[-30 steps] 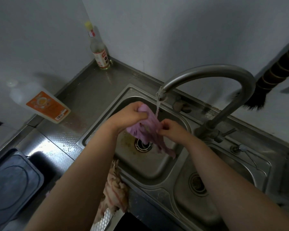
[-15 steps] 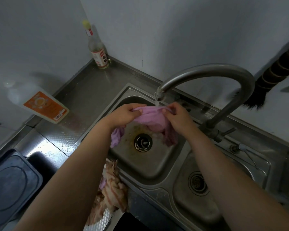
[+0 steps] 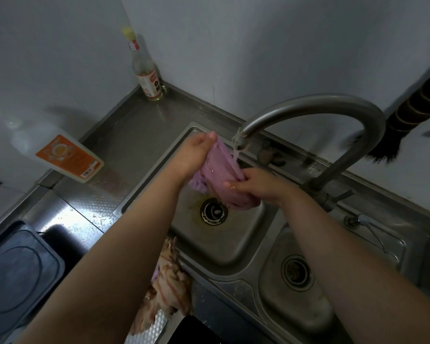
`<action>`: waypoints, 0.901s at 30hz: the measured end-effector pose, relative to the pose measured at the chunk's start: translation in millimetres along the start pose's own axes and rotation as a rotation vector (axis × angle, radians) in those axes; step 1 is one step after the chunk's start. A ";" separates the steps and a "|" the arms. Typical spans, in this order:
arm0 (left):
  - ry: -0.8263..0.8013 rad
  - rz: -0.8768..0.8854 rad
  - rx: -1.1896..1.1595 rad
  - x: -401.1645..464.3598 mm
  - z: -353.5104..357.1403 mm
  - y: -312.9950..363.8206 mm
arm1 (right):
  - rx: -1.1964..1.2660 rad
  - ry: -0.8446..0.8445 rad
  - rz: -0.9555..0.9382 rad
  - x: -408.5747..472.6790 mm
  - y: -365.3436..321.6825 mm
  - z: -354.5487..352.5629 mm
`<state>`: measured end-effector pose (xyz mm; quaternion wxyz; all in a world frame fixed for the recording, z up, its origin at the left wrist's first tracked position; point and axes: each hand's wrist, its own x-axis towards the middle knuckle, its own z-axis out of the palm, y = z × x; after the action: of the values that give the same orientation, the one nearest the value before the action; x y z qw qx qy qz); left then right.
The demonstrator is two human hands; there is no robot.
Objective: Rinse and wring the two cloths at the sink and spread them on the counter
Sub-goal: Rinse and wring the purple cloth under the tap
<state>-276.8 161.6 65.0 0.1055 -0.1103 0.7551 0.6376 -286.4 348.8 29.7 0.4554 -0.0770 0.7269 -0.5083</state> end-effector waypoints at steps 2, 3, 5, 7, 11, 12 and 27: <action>-0.006 -0.062 -0.182 2.8 5.3 7.7 | -0.009 -0.037 0.066 3.7 5.9 4.0; -0.006 -0.087 -0.255 4.2 8.1 9.4 | -0.029 -0.048 0.083 6.2 6.3 5.9; -0.004 -0.142 -0.440 7.1 10.9 14.5 | -0.093 -0.099 0.101 8.9 8.3 11.0; -0.031 -0.178 -0.595 12.3 9.6 18.6 | -0.049 -0.080 0.110 8.5 19.5 15.3; -0.198 -0.158 -0.514 15.9 -3.9 17.9 | 0.224 0.044 0.159 9.5 49.0 17.9; -0.220 -0.174 -0.480 16.2 -8.7 13.7 | 0.276 0.111 0.167 11.5 54.4 15.8; 0.292 -0.465 -0.379 10.7 45.2 -44.1 | 0.381 0.364 -0.165 2.7 -16.6 20.8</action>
<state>-272.9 198.6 13.0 0.1167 -0.3877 0.5849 0.7029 -278.4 325.6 40.1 0.2808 0.0436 0.6791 -0.6768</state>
